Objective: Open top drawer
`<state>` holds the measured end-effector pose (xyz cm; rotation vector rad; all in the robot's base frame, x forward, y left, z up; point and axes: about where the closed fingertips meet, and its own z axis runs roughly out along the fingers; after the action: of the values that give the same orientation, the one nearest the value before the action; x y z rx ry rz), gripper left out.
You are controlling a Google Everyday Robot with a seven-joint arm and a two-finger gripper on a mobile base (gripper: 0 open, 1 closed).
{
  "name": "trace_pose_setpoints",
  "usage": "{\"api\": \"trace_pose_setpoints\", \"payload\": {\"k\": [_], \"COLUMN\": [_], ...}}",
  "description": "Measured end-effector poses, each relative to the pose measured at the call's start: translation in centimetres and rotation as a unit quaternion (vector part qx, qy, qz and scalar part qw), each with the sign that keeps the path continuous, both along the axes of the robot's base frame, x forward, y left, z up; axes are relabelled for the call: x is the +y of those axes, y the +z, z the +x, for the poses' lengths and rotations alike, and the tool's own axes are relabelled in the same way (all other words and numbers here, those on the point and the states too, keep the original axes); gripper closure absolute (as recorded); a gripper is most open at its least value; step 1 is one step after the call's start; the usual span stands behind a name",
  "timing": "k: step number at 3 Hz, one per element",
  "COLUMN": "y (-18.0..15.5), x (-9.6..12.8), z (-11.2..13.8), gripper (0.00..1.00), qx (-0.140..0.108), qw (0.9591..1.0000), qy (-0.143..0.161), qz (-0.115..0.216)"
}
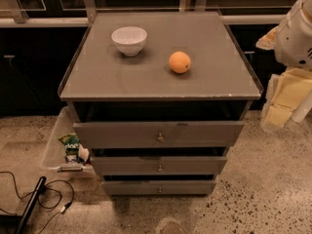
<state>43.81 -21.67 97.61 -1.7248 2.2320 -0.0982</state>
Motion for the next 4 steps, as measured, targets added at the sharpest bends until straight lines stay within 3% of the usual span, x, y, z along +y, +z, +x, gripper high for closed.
{"api": "trace_pose_setpoints", "payload": {"k": [1,2,4], "y": [-0.5,-4.6,-14.6], "x": [0.1,-0.3,-0.2], "z": [0.1,0.8,3.0], "gripper": [0.0,0.0,0.0], "qx": [-0.002,0.017,0.03], "qw": [1.0,0.9998,0.9963], "qy": [0.0,0.009,0.077], "qz": [-0.003,0.009,0.026]}}
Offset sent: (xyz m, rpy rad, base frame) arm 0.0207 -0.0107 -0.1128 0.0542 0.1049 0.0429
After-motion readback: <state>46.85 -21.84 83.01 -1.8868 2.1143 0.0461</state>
